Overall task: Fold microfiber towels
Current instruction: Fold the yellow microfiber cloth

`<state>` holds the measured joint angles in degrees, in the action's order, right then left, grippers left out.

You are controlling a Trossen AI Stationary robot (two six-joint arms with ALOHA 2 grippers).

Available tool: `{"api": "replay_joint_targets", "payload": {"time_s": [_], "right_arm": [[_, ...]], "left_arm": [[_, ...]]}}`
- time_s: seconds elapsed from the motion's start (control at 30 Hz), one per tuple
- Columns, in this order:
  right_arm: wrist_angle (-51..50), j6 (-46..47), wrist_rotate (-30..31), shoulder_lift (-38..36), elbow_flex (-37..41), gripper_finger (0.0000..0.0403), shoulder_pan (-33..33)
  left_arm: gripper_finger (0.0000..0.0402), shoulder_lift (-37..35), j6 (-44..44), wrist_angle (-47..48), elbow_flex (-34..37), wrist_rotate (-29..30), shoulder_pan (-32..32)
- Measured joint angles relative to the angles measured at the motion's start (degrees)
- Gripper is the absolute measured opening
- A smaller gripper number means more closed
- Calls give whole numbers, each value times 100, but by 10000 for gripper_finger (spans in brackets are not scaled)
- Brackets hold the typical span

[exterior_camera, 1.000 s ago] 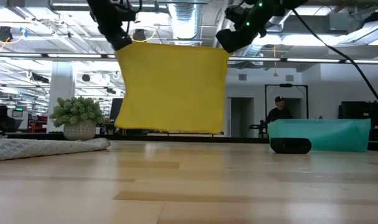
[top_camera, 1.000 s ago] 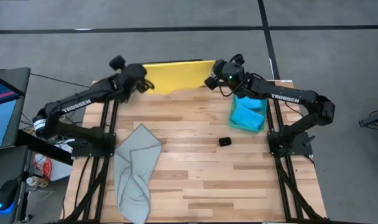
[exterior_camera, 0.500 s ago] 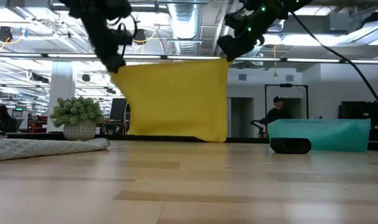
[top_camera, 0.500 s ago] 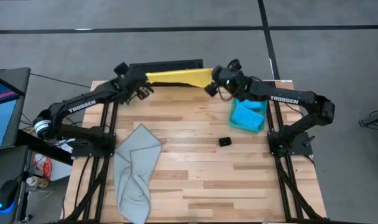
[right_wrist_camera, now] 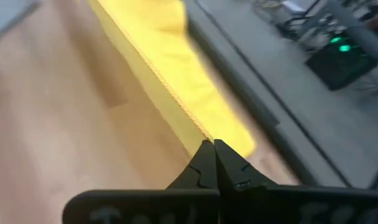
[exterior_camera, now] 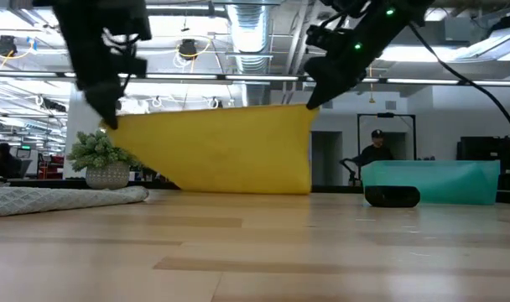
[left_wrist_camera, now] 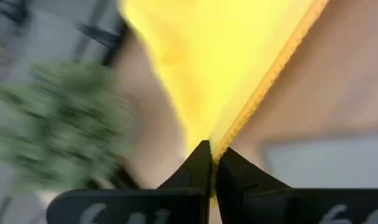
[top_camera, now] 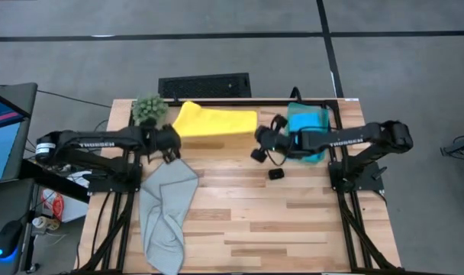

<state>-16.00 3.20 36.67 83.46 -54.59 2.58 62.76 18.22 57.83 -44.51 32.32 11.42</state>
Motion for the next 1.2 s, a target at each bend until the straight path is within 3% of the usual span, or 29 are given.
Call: {"api": "replay_joint_targets", "payload": {"time_s": [0.3,0.47,0.67,0.8,0.97,1.2], "right_arm": [[-701,1716,-55,48,242,0,-1567],[-839,2529,-35,121,247,0,-2404],[-1103,3252,109,203,242,0,-2979],[-1419,3475,233,203,242,0,-2870],[-1694,3250,375,186,241,0,-2217],[-1656,2540,29,186,234,0,-1095]], "left_arm": [[0,9,2519,-147,724,-1123,-2056],[0,9,3856,-358,754,-1214,-3144],[0,62,4961,-682,756,-1086,-3979],[0,59,5139,-692,750,-560,-4054],[0,61,5097,-633,751,455,-3633],[0,61,4600,-786,751,731,-2756]]}}
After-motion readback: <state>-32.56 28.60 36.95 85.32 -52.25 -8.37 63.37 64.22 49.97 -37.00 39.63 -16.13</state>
